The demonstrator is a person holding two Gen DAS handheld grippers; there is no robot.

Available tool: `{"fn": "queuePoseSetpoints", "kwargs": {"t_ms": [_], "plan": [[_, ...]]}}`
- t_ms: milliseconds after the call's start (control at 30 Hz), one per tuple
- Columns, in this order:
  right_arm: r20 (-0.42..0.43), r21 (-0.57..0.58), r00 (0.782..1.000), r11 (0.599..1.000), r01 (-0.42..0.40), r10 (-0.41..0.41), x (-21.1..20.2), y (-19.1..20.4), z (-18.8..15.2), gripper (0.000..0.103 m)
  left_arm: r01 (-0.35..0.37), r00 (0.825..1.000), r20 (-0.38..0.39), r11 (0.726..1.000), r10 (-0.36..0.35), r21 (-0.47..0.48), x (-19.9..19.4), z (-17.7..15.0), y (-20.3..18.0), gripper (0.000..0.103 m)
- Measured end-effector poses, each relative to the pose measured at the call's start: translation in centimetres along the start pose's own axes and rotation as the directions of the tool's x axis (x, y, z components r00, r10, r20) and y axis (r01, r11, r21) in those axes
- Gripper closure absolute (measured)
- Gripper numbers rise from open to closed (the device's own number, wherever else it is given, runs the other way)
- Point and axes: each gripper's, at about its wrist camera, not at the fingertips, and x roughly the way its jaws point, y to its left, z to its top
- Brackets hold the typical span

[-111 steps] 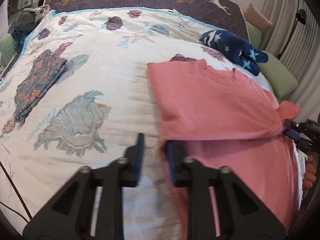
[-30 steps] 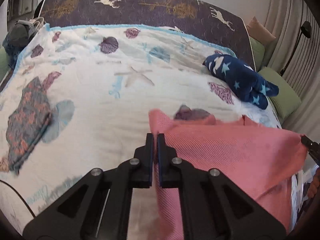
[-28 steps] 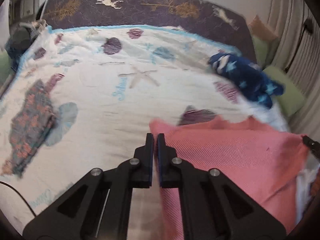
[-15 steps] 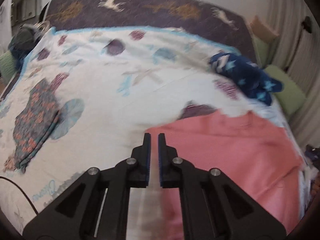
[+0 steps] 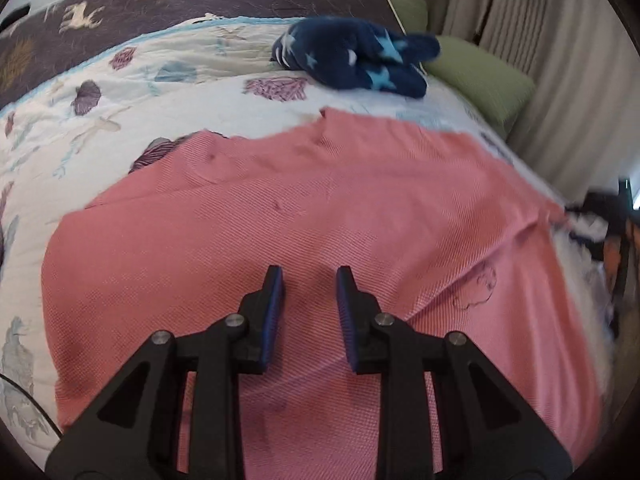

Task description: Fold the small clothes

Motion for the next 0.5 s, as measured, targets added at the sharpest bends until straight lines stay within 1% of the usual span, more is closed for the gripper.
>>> {"fn": "queuePoseSetpoints", "kwargs": {"t_ms": [33, 100, 133, 167, 200, 233, 267, 333, 367, 400, 433, 467, 500], "plan": [[-0.007, 0.022, 1.000, 1.000, -0.002, 0.002, 0.9, 0.0, 0.4, 0.050, -0.006, 1.000, 0.002, 1.000, 0.006, 0.008, 0.0, 0.0, 0.0, 0.074], [0.001, 0.051, 1.000, 0.999, -0.003, 0.003, 2.1, 0.1, 1.0, 0.050, 0.013, 1.000, 0.001, 1.000, -0.013, -0.008, -0.3, 0.0, 0.3, 0.074], [0.014, 0.048, 1.000, 0.999, 0.001, -0.002, 2.5, 0.6, 0.8, 0.052, 0.027, 1.000, -0.002, 0.999, -0.028, -0.024, -0.3, 0.1, 0.6, 0.074], [0.037, 0.025, 0.999, 1.000, 0.011, -0.012, 2.8, 1.2, 1.0, 0.079, 0.035, 0.999, -0.004, 0.999, -0.035, -0.039, -0.4, 0.0, 0.9, 0.074], [0.047, -0.021, 0.999, 0.999, 0.027, -0.026, 3.1, 2.0, 1.1, 0.097, 0.043, 0.999, -0.005, 0.998, -0.043, -0.052, -0.4, 0.0, 1.2, 0.074], [0.056, -0.043, 0.998, 0.999, 0.022, -0.020, 3.0, 2.3, 1.2, 0.096, 0.050, 0.999, -0.004, 0.997, -0.050, -0.063, -0.4, -0.1, 1.4, 0.074], [0.073, -0.054, 0.997, 0.999, -0.002, 0.006, 2.7, 2.7, 1.2, 0.096, 0.057, 0.998, -0.002, 0.996, -0.058, -0.072, -0.5, -0.1, 1.6, 0.074], [0.118, -0.122, 0.989, 0.990, -0.071, 0.086, 1.0, 4.8, 0.8, 0.096, 0.074, 0.997, 0.001, 0.993, -0.074, -0.090, -0.4, -0.1, 1.9, 0.074], [0.140, -0.189, 0.979, 0.975, -0.119, 0.147, -0.5, 6.6, 0.2, 0.096, 0.082, 0.997, 0.002, 0.991, -0.082, -0.105, -0.4, 0.0, 2.1, 0.074], [0.151, -0.250, 0.970, 0.957, -0.150, 0.191, -1.7, 8.1, -0.5, 0.096, 0.088, 0.996, 0.003, 0.989, -0.088, -0.116, -0.4, 0.1, 2.2, 0.074], [0.151, -0.341, 0.955, 0.920, -0.194, 0.257, -3.3, 10.3, -1.9, 0.096, 0.096, 0.995, 0.007, 0.986, -0.096, -0.136, -0.5, 0.1, 2.5, 0.074], [0.138, -0.422, 0.939, 0.876, -0.232, 0.315, -4.7, 12.3, -3.3, 0.096, 0.098, 0.995, 0.011, 0.984, -0.098, -0.148, -0.6, 0.1, 2.7, 0.074], [0.107, -0.541, 0.911, 0.792, -0.282, 0.397, -6.6, 15.0, -6.0, 0.096, 0.102, 0.995, 0.020, 0.981, -0.099, -0.168, -0.9, 0.1, 3.1, 0.074]]}}
